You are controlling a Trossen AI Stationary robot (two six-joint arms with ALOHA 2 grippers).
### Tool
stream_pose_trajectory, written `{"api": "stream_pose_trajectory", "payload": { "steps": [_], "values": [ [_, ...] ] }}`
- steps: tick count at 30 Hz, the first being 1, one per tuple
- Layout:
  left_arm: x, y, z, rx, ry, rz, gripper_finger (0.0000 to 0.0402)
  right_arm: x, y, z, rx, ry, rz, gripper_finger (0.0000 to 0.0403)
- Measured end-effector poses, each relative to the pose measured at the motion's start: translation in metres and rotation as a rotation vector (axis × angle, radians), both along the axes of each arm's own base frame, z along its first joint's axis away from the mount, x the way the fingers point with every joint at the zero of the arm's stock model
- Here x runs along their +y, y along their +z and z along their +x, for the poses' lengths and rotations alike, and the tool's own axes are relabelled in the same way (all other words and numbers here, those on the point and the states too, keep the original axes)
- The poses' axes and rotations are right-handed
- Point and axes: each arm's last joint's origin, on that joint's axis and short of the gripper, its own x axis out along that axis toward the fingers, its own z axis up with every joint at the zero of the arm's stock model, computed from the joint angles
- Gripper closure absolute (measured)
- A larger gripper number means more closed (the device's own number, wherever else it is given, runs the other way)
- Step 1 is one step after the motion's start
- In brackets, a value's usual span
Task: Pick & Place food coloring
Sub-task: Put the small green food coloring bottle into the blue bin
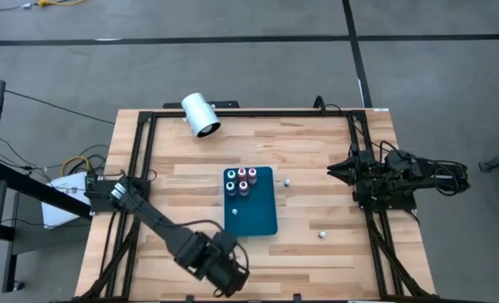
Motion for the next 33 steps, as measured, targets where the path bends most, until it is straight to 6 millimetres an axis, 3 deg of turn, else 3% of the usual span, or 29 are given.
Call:
{"api": "stream_pose_trajectory", "payload": {
  "steps": [6,12,33],
  "values": [
    [-0.016,-0.001,-0.012,-0.012,0.098,-0.012,0.0251,0.0,0.0,0.0,0.0,0.0,0.0,0.0343],
    [-0.016,-0.005,-0.011,-0.041,0.141,0.025,0.0251,0.0,0.0,0.0,0.0,0.0,0.0,0.0343],
    [-0.008,-0.11,-0.013,0.01,0.293,0.063,0.0251,0.0,0.0,0.0,0.0,0.008,0.001,0.0343]
  ]
}}
